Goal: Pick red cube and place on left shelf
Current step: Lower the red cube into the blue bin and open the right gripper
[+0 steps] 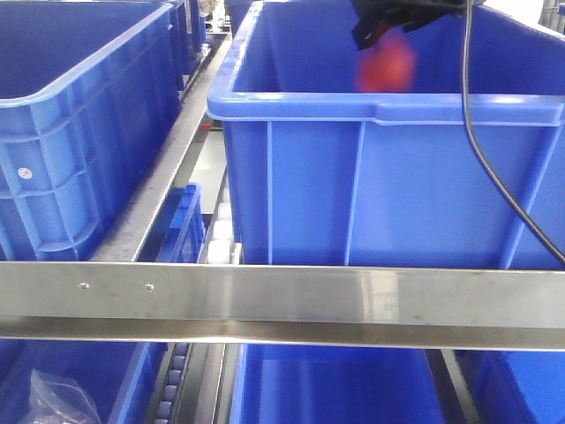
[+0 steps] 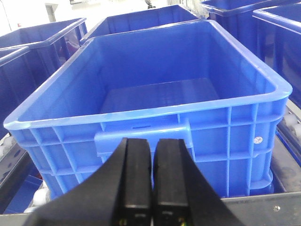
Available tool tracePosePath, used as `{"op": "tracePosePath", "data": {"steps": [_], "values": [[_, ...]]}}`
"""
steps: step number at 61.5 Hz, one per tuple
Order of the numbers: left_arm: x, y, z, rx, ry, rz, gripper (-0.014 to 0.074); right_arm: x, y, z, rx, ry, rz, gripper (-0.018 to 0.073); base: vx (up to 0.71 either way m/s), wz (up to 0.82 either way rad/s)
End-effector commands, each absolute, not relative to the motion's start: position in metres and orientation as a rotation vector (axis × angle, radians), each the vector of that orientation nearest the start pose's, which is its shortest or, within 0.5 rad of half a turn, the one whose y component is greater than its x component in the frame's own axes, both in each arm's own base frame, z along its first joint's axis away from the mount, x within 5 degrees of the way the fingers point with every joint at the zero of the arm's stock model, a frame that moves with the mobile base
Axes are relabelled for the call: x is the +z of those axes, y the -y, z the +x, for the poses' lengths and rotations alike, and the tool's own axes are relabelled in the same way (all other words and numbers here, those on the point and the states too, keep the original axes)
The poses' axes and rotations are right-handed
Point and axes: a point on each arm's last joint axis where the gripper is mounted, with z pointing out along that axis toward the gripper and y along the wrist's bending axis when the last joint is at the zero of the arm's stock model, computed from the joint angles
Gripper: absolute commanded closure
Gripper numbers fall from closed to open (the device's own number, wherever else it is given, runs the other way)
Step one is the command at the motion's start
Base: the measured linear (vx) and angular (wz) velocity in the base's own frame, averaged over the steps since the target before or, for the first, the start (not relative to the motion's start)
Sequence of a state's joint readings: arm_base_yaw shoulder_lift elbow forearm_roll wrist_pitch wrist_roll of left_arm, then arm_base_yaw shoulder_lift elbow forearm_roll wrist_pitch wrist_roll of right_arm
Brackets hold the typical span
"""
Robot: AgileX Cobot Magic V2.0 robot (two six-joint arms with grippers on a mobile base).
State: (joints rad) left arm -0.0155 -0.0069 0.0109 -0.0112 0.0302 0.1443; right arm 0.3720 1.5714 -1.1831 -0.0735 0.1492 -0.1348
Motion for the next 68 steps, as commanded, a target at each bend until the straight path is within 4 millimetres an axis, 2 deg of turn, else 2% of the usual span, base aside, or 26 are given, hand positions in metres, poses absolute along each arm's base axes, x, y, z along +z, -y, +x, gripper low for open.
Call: {"op": "tracePosePath", "data": {"steps": [1,68], "values": [[0.2075,0.0011,0.0572,0.089,-1.452,0.108,0.0491,0.3449,-0.1315,0.3400,0.104,-1.794,-0.535,0.0092,0.00,0.00],[0.2075,0.0011,0.0572,0.089,-1.452,0.108,0.0491,0.3436,-0.1316,0.3404,0.103,-1.801,-0.536,0.0092,0.00,0.00]]}}
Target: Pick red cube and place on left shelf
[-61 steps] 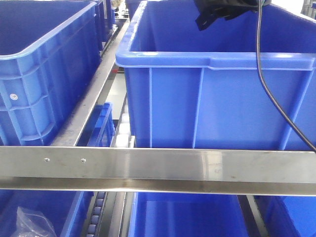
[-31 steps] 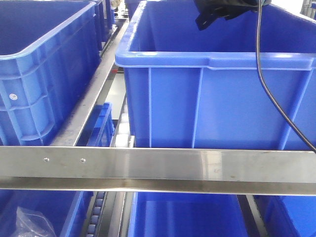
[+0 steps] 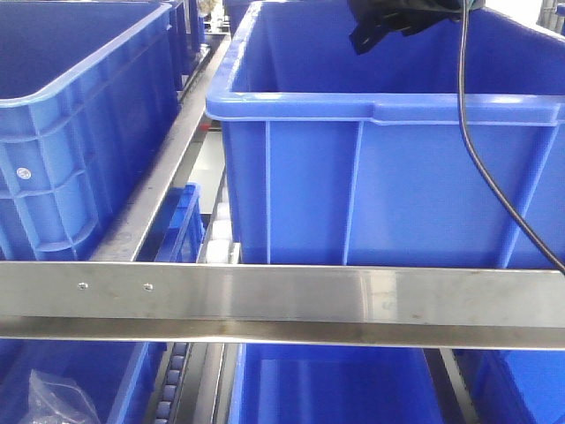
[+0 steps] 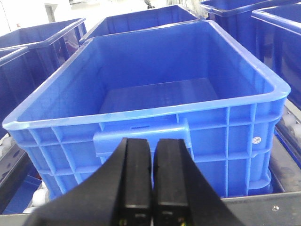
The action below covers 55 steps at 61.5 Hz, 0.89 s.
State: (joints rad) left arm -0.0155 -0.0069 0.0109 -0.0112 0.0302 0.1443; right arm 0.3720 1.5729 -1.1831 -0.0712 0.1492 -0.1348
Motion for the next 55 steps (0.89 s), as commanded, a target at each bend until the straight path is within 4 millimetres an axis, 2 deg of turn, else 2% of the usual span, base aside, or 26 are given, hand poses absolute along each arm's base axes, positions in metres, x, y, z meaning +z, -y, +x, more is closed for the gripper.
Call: {"op": "tracePosePath", "data": {"steps": [1,18,44,55], "values": [[0.208,0.001,0.057,0.089,-1.452,0.108,0.0491,0.344,-0.132,0.340,0.103,-1.801,-0.536,0.0092,0.00,0.00],[0.208,0.001,0.057,0.089,-1.452,0.108,0.0491,0.344,-0.132,0.340,0.103,-1.802,-0.537,0.0092,-0.01,-0.04],[0.208,0.001,0.057,0.089,-1.452,0.108,0.0491,0.332,-0.134,0.346,0.100,-1.835,-0.547,0.0092,0.00,0.03],[0.208,0.001,0.057,0.089,-1.452,0.108,0.0491,0.347,-0.131,0.333,0.108,-1.843,-0.546,0.0092,-0.02,-0.12]]}}
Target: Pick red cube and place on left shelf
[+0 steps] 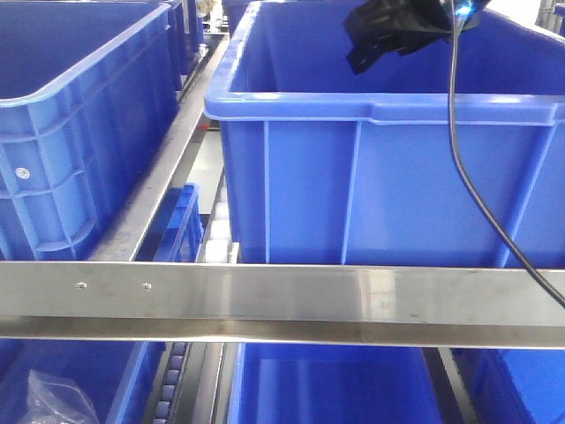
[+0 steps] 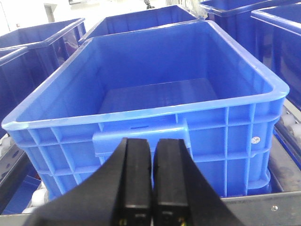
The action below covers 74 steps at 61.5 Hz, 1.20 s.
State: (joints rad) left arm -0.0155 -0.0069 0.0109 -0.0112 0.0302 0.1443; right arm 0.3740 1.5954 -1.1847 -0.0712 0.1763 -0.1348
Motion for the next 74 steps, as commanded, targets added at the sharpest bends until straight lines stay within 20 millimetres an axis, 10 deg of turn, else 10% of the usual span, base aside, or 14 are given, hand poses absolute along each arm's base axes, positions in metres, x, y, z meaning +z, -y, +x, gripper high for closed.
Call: {"op": "tracePosePath", "data": {"steps": [1,29,74], "values": [[0.208,0.001,0.057,0.089,-1.452,0.108,0.0491,0.348,-0.131,0.331,0.113,-1.847,-0.543,0.0092,-0.01,-0.07],[0.208,0.001,0.057,0.089,-1.452,0.108,0.0491,0.398,-0.100,0.253,0.163,-1.573,-0.436,0.0092,-0.01,0.06],[0.208,0.001,0.057,0.089,-1.452,0.108,0.0491,0.277,-0.010,0.125,0.068,-1.535,-0.045,0.0092,0.00,0.00]]}}
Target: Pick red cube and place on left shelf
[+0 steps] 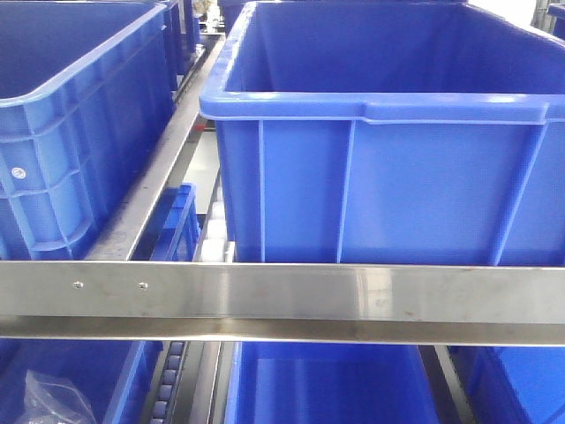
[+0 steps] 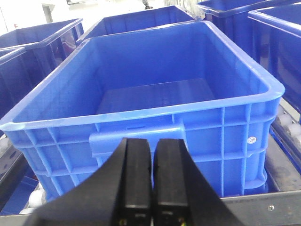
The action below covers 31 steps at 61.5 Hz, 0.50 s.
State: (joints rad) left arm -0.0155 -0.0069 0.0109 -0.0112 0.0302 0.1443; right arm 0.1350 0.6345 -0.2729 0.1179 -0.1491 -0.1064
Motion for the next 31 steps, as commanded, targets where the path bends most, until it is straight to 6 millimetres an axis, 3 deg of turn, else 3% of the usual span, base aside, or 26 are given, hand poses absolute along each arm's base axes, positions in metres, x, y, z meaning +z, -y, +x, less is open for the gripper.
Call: {"op": "tracePosePath", "data": {"steps": [1,16,31], "values": [[0.208,0.001,0.057,0.089,-1.452,0.108,0.0491,0.275,-0.009,0.122,0.064,-1.530,-0.041,0.0092,0.00,0.00],[0.208,0.001,0.057,0.089,-1.452,0.108,0.0491,0.259,-0.002,0.100,0.027,-1.480,-0.002,0.0092,0.00,0.00],[0.208,0.001,0.057,0.089,-1.452,0.108,0.0491,0.253,-0.001,0.097,0.022,-1.480,0.002,0.0092,0.00,0.00]]}}
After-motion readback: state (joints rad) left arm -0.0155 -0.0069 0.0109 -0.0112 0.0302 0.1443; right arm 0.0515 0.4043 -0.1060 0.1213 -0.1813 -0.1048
